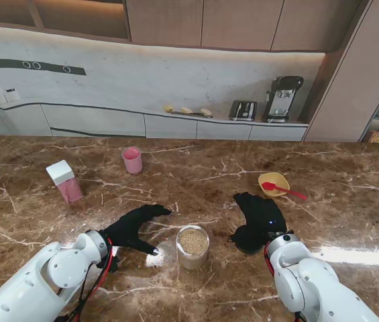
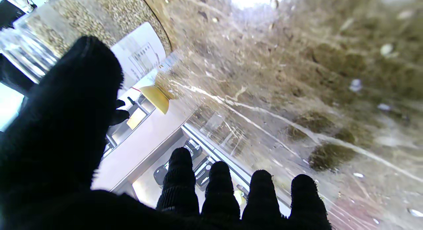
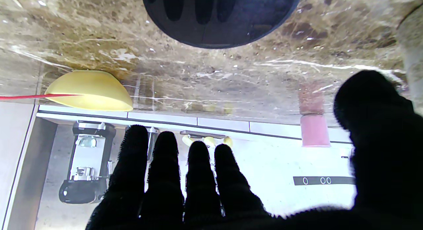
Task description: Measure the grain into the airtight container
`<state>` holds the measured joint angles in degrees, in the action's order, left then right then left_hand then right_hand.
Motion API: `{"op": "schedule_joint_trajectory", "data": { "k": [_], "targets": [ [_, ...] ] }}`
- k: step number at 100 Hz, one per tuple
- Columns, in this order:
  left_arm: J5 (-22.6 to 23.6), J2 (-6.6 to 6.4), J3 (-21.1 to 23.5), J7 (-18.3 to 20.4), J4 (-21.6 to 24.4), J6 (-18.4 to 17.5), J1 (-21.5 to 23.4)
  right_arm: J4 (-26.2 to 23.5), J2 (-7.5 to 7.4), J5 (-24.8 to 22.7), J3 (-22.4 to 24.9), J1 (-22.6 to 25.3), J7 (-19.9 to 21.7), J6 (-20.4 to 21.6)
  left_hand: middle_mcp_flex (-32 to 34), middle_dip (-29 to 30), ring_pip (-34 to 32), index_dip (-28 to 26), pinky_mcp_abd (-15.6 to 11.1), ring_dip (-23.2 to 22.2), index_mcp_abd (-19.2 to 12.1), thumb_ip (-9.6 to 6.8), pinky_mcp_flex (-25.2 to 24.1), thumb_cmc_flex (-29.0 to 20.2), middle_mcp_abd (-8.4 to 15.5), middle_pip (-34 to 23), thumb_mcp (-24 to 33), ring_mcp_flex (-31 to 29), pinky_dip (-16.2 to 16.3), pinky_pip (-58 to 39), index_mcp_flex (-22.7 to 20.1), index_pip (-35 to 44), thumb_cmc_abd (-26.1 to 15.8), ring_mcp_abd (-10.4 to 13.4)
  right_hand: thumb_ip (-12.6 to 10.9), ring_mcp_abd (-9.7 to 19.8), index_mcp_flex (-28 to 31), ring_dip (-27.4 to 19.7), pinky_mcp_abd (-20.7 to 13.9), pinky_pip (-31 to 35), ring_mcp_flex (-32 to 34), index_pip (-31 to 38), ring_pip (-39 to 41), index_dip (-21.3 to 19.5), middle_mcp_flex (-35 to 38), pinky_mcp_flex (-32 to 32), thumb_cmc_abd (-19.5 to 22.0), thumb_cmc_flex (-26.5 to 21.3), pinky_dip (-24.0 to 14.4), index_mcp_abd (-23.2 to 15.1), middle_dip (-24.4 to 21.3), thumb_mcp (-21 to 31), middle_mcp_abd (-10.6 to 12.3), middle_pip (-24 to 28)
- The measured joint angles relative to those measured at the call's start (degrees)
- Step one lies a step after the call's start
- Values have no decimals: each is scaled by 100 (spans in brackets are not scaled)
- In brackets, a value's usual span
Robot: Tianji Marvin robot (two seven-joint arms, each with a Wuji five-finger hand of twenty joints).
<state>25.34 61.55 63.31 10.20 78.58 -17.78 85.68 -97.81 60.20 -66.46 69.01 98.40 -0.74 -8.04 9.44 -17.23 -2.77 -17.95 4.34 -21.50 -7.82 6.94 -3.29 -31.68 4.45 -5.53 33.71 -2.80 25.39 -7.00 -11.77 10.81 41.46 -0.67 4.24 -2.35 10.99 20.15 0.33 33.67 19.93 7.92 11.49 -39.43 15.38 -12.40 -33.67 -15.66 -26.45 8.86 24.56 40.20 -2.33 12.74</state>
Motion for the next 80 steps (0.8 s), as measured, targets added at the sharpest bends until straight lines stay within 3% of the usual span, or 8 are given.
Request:
{"op": "schedule_joint_trajectory", "data": {
  "k": [20,30,36,46,60,68,72,80],
  "targets": [
    [96,1,53,-120,25,-9,16,2,6,17,77,3,-161,170,23,0,-73,-190,-10,-2,29,0,-7,0,3,-229,0,-146,551,-146,-338,623,-1,-12,0,109,573,-11,20,3,370,223,29,68,644,-232,10,0,0,-157,0,23,6,121],
    [105,6,132,-128,48,-8,34,38,16,-13,140,-1,-357,303,149,-3,-126,-251,-136,-2,81,0,28,0,12,-409,1,-296,629,-216,-398,710,-109,-3,0,157,798,-74,27,15,608,284,-36,208,918,-308,10,0,0,-271,-3,61,89,81],
    [136,8,196,-144,81,-10,58,63,19,-35,169,-20,-424,350,386,104,-152,-268,-237,69,147,0,180,0,63,-463,-50,-571,624,-286,-716,843,-174,104,0,162,800,-78,27,17,659,284,-54,225,984,-353,13,0,2,-304,-36,79,121,78],
    [217,21,285,-319,104,-47,95,65,23,-56,239,-65,-379,379,570,387,-155,-249,-432,229,249,0,408,0,82,-486,-69,-834,336,-365,-1079,924,-175,218,0,212,1001,-159,31,88,716,367,-79,318,1138,-414,97,0,7,-371,-88,80,139,20],
    [266,31,398,-375,160,-68,137,40,27,-105,316,-157,-298,282,684,472,-155,-174,-602,295,302,0,360,0,82,-631,-305,-842,-300,-1186,-1089,1061,-279,227,0,217,1259,-160,31,214,960,568,-52,332,1447,-493,198,-8,73,-439,-90,3,143,58],
    [285,33,456,-399,212,-68,170,-24,29,-237,368,-200,-146,86,684,473,-155,-123,-602,296,302,0,348,0,82,-632,-303,-954,-443,-1347,-1089,1061,-360,232,0,217,1449,-160,33,341,961,725,-2,332,1554,-496,215,-15,75,-475,-89,-51,143,157],
    [295,33,476,-415,232,-68,184,-65,31,-283,400,-222,-34,-20,684,473,-155,-118,-597,297,302,0,345,0,82,-632,-303,-954,-490,-1349,-1089,1061,-363,232,0,217,1529,-108,104,413,1009,751,116,332,1554,-498,216,-32,75,-517,118,-69,143,280],
    [334,33,479,-457,243,-68,191,-141,33,-304,479,-277,203,-143,684,478,-155,-117,-591,299,302,0,284,-3,82,-631,-373,-954,-495,-1351,-1090,1061,-475,233,0,217,1671,459,164,747,1025,939,764,284,1554,-521,217,-173,14,-580,811,-114,143,835]
  ]
}}
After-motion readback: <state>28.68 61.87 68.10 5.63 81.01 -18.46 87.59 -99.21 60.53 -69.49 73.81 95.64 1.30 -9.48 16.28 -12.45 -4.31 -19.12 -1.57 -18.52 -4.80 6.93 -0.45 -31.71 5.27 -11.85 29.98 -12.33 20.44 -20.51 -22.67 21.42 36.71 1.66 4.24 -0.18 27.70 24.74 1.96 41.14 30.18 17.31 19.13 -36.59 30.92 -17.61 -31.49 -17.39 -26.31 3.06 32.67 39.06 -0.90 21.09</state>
